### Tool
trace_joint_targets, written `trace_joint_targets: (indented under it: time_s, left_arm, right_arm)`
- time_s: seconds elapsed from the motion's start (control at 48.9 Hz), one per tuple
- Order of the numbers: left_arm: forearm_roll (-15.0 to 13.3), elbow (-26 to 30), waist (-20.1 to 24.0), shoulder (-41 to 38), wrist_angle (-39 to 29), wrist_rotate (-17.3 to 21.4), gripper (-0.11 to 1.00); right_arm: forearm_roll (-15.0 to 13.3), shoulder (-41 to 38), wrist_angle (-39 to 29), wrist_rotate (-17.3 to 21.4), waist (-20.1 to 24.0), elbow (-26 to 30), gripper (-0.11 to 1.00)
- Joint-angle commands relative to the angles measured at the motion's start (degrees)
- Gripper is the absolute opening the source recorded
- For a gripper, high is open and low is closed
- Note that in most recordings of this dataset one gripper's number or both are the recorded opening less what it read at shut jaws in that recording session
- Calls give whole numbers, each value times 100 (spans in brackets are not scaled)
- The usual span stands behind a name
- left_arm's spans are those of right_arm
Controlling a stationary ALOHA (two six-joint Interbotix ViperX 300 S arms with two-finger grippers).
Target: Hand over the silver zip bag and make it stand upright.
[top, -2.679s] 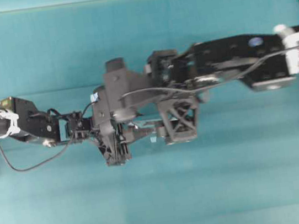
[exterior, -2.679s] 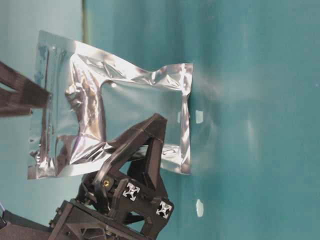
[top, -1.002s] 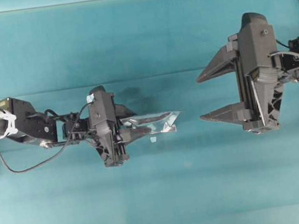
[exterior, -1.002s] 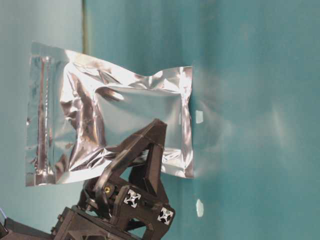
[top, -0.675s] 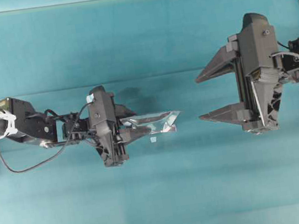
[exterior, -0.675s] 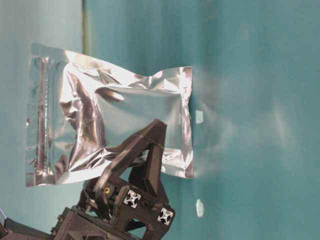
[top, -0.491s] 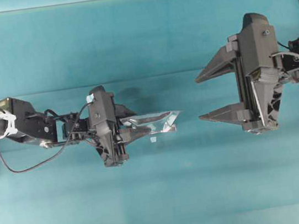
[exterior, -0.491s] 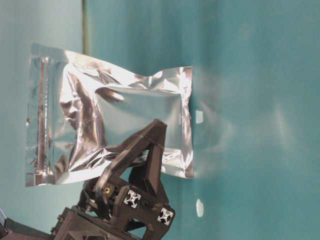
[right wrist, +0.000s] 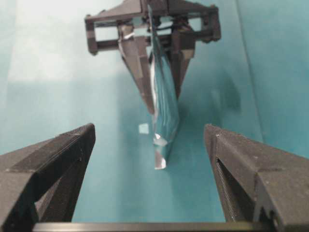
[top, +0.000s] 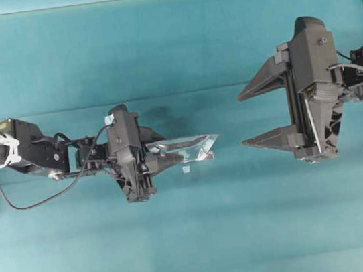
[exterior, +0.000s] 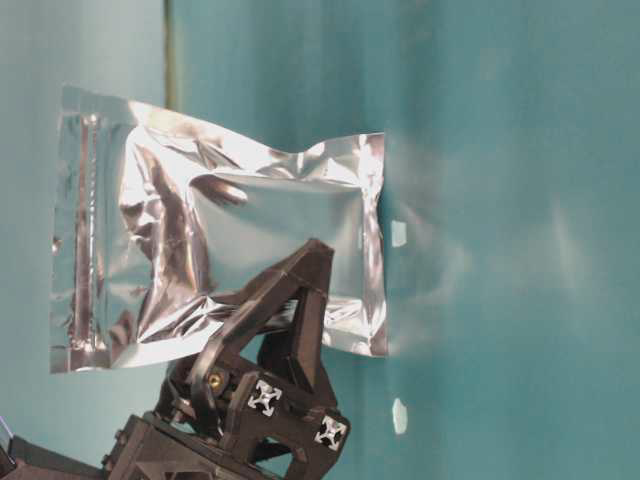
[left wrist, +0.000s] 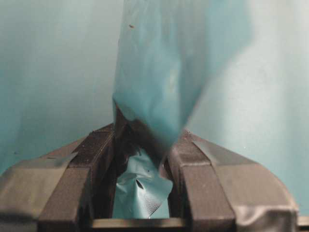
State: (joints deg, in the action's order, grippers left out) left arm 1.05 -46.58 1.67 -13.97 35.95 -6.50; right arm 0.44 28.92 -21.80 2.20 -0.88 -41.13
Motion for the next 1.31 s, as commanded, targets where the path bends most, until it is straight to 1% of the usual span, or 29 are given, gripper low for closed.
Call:
trace_joint_targets:
  time_s: [0.0,1.002,1.289]
  left_arm:
    - [18,26,-18,53,18,9,29]
    - [18,18,-18,53,18,18,29]
    - [18,26,-18,53,-211,26,29]
  right_arm:
    - [0,70,44,53,9,62,90]
    - [0,70,44,53,0,0,90]
    - [0,70,53,53,9,0,90]
